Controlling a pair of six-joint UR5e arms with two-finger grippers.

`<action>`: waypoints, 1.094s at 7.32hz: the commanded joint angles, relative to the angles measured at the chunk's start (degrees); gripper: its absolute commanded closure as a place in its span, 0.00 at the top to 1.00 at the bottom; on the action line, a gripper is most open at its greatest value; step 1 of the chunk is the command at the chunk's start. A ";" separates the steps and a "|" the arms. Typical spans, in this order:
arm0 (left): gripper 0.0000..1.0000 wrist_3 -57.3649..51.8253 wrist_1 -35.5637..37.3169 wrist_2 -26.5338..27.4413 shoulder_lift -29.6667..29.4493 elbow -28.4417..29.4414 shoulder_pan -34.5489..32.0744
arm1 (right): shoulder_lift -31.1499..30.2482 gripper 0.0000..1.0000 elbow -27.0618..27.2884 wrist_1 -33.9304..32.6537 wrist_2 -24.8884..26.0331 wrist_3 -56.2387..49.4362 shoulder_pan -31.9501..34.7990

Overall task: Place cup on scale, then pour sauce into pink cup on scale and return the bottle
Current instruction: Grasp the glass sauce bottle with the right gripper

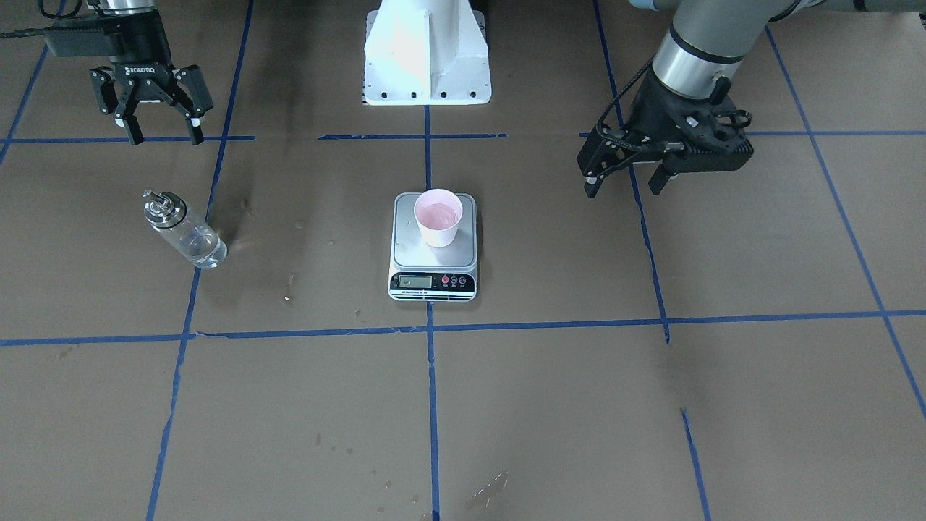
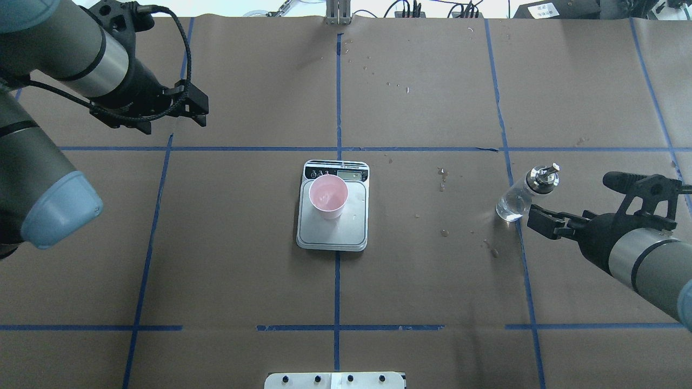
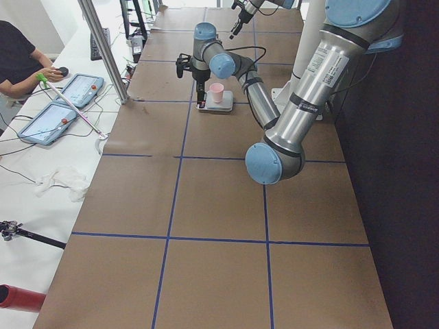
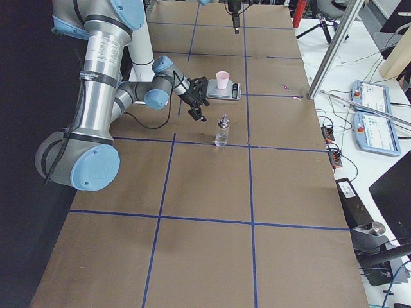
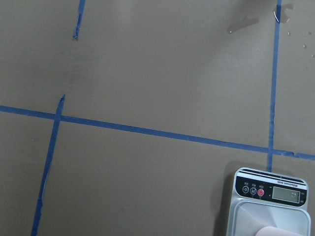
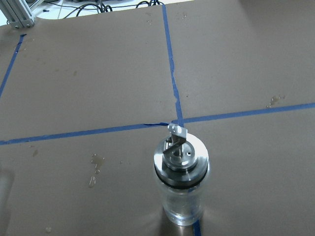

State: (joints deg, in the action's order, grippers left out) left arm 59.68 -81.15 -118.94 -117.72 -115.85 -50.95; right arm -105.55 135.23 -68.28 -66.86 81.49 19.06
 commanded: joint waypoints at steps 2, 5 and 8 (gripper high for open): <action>1.00 -21.11 -0.49 0.02 10.72 -1.31 -6.07 | 0.34 1.00 -5.48 0.69 10.59 -2.73 -3.76; 1.00 -37.48 -2.16 0.03 17.85 -0.26 -13.10 | 2.70 1.00 -16.11 13.50 18.68 -3.26 -5.61; 1.00 -44.92 -7.33 -0.15 19.81 4.74 -17.08 | 5.87 1.00 -21.22 13.70 20.19 -3.26 -5.61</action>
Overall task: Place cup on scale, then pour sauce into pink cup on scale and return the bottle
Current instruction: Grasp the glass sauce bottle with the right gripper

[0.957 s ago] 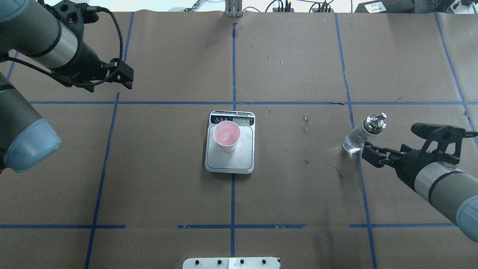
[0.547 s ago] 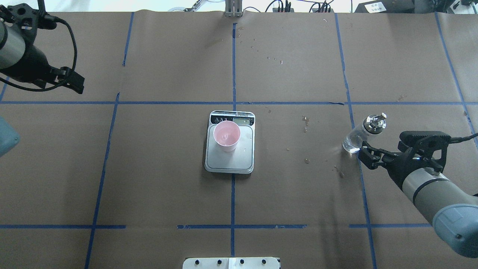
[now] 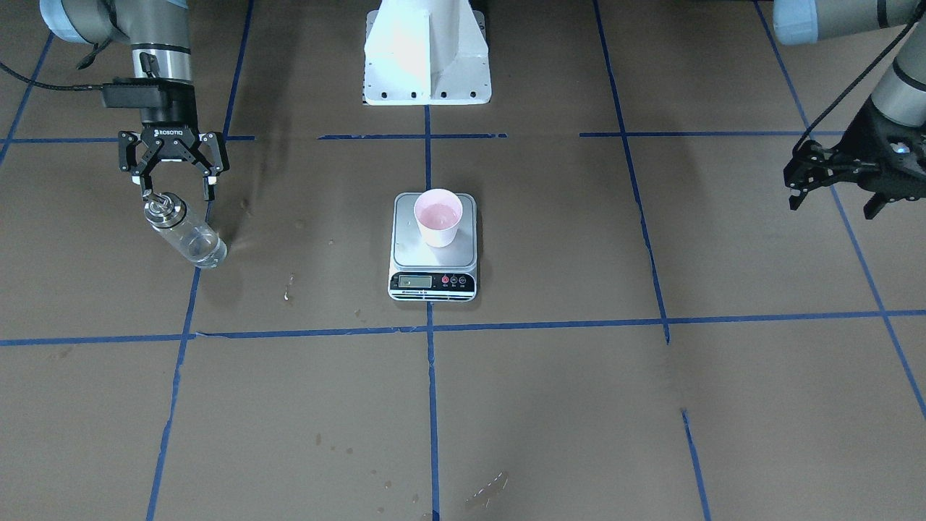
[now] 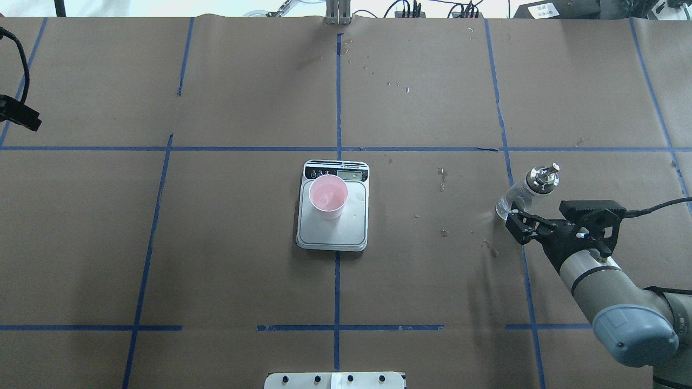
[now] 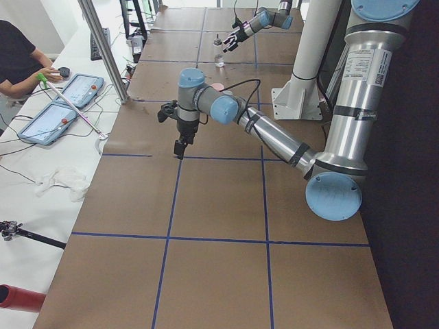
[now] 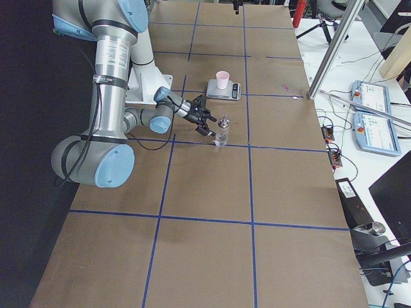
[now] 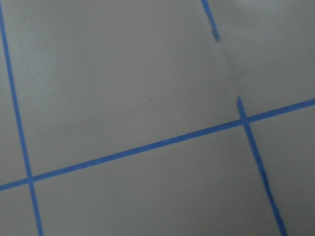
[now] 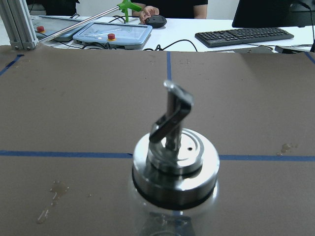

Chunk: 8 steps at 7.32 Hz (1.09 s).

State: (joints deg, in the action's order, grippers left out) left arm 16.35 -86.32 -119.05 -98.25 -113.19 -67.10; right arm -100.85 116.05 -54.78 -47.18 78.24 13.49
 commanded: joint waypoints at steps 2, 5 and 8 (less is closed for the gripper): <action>1.00 -1.67 -3.59 -0.04 0.34 2.80 -1.10 | 2.84 1.00 -5.03 0.29 0.51 -0.02 -0.04; 1.00 -1.50 -3.59 -0.04 0.34 2.80 -1.10 | 3.02 1.00 -6.44 0.38 0.51 -0.02 -0.13; 1.00 -1.32 -3.59 -0.04 0.25 2.80 -1.10 | 4.87 1.00 -7.68 0.38 0.51 -2.39 0.74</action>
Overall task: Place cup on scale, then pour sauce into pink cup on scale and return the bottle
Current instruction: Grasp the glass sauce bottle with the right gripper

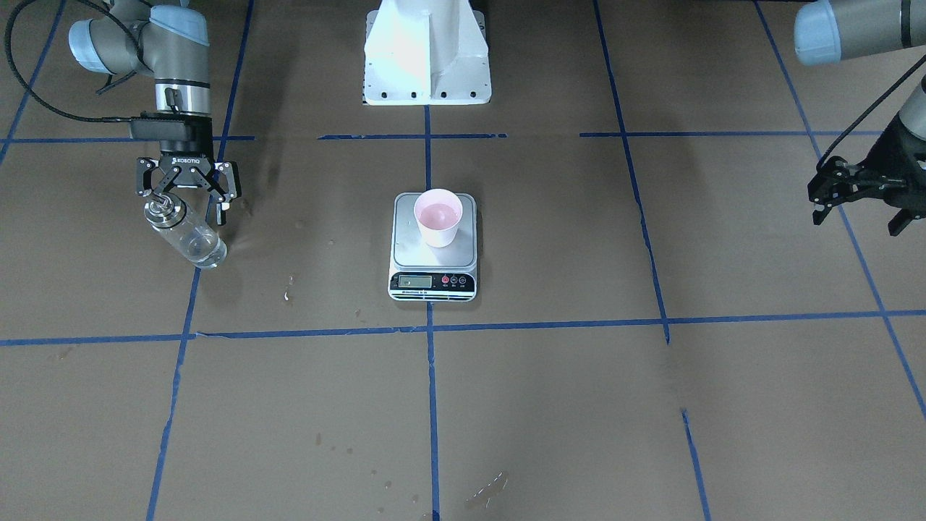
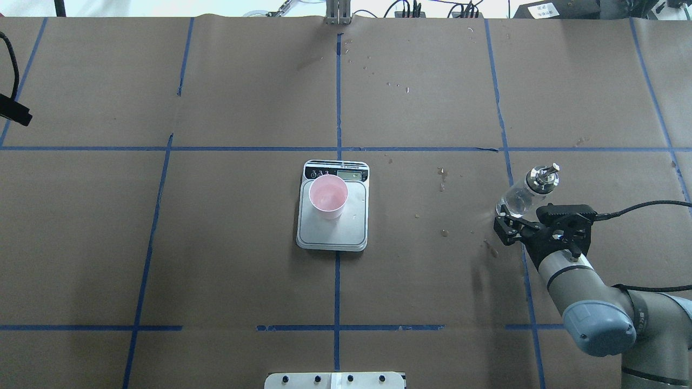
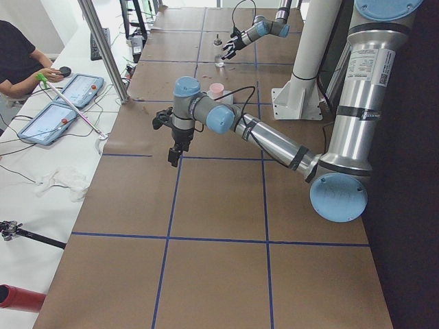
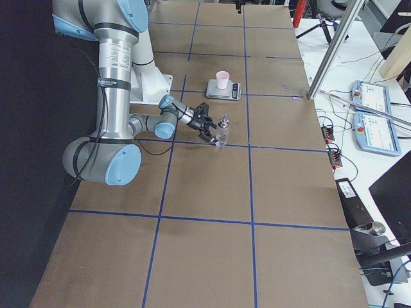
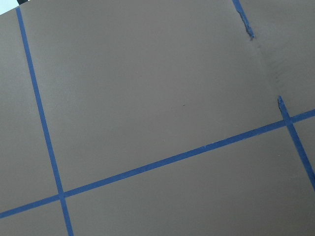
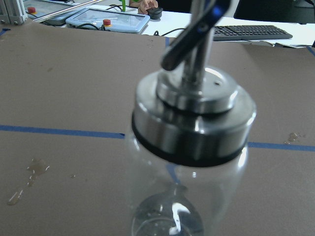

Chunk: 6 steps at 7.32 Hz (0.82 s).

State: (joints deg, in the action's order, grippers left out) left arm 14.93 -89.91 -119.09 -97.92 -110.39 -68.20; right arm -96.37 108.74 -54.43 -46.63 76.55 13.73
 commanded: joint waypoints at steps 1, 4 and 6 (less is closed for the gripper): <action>1.00 0.19 0.00 0.00 -0.08 0.00 0.00 | 0.39 1.00 -0.72 -0.06 -0.04 -1.05 1.20; 1.00 0.45 0.09 0.00 -0.43 -0.08 0.00 | 0.66 0.98 -0.81 -0.07 -0.21 -2.10 2.35; 1.00 0.45 0.09 0.00 -0.43 -0.08 0.00 | 1.70 0.82 -1.51 -0.07 -0.30 -2.10 2.52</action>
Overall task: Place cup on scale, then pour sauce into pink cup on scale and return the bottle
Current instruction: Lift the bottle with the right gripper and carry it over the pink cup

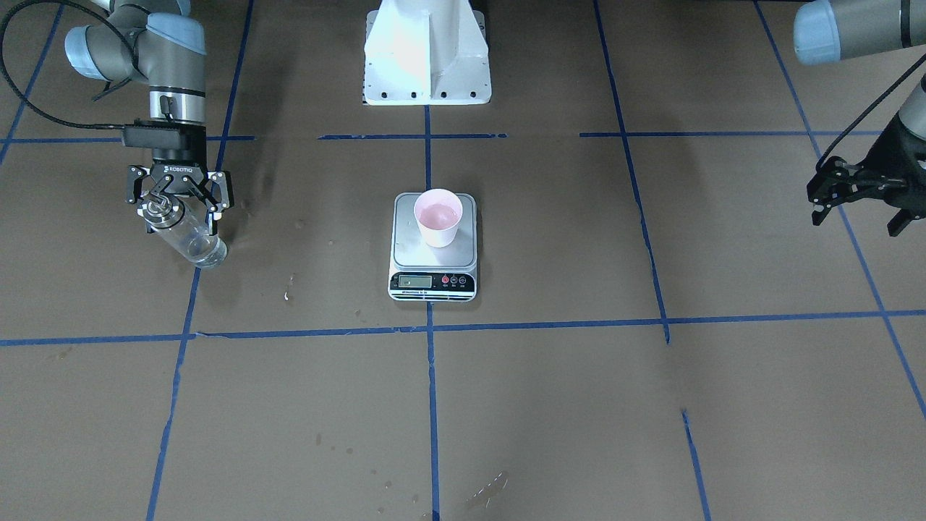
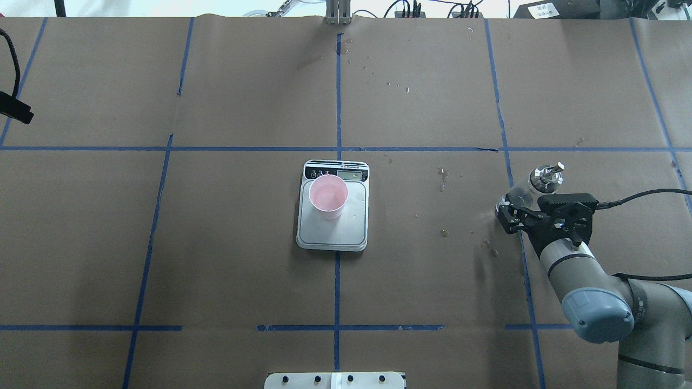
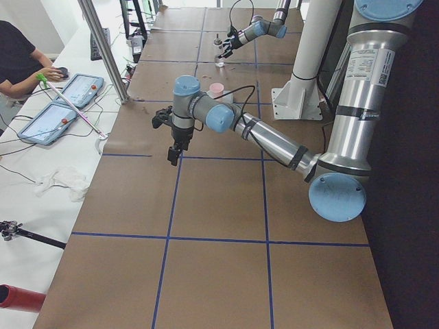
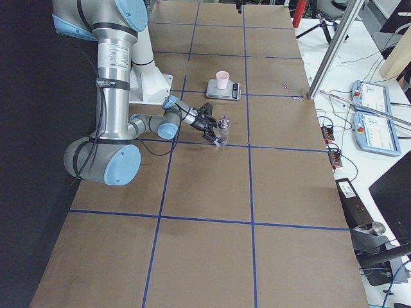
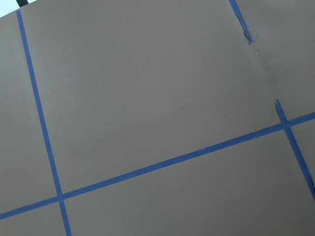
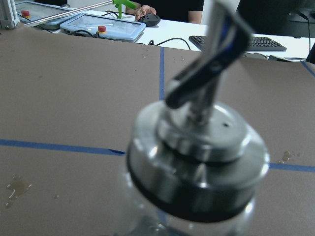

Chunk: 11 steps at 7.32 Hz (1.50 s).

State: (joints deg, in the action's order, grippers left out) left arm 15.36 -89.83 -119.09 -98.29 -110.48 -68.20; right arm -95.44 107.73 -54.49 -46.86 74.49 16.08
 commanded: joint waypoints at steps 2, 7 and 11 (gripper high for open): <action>1.00 0.19 0.09 0.00 -0.23 -0.09 0.00 | 1.92 0.15 -1.56 0.09 -0.25 -0.05 0.88; 1.00 1.86 0.09 -0.09 0.03 -0.53 0.00 | 2.27 0.00 6.58 3.61 -5.17 -13.12 4.66; 1.00 -0.06 -0.08 -0.18 0.56 -0.70 -0.17 | 8.85 0.00 6.54 2.81 -4.65 -18.29 4.49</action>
State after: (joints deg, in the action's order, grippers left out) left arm 16.50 -89.81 -119.23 -97.86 -111.17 -68.25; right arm -88.62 115.05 -51.93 -51.69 59.37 20.64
